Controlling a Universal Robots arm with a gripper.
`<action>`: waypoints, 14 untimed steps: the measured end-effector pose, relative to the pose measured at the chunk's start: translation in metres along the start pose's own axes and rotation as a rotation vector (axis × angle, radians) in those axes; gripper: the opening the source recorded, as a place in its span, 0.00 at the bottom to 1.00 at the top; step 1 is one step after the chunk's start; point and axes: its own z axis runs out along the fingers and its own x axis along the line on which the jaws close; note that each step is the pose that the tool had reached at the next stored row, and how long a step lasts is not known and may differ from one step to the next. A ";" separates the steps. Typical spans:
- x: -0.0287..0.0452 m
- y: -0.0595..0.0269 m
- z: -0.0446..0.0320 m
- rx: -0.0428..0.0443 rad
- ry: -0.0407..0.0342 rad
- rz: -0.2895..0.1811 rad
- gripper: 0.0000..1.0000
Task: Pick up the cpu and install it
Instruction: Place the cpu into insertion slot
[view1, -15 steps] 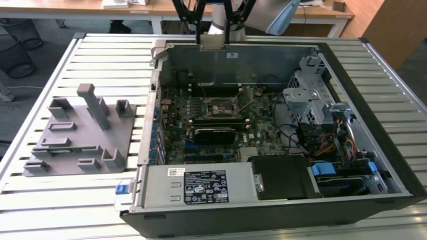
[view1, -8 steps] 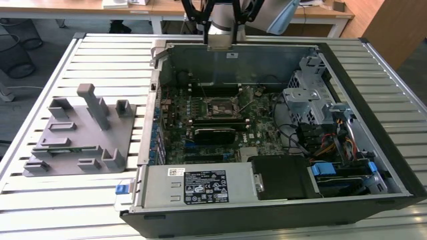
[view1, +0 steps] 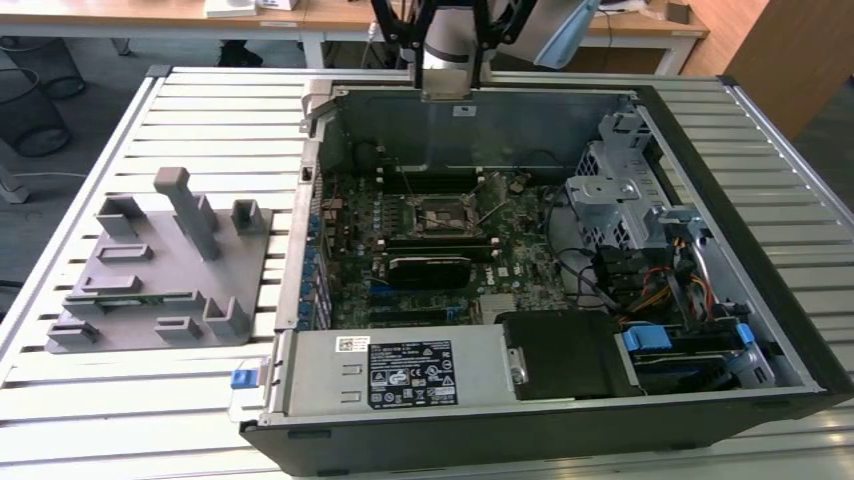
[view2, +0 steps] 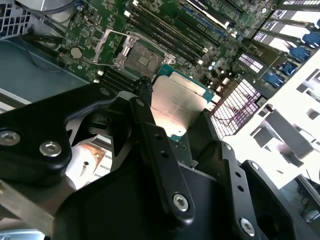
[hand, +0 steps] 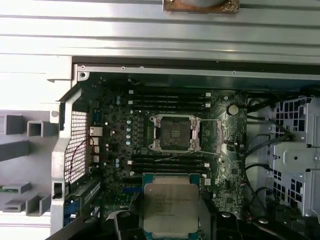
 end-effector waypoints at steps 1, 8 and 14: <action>-0.0003 0.0000 0.0000 0.0003 0.0000 0.001 0.53; -0.0005 0.0002 0.0005 0.0015 -0.0022 0.067 0.53; -0.0004 0.0002 0.0013 0.0025 -0.0046 0.171 0.53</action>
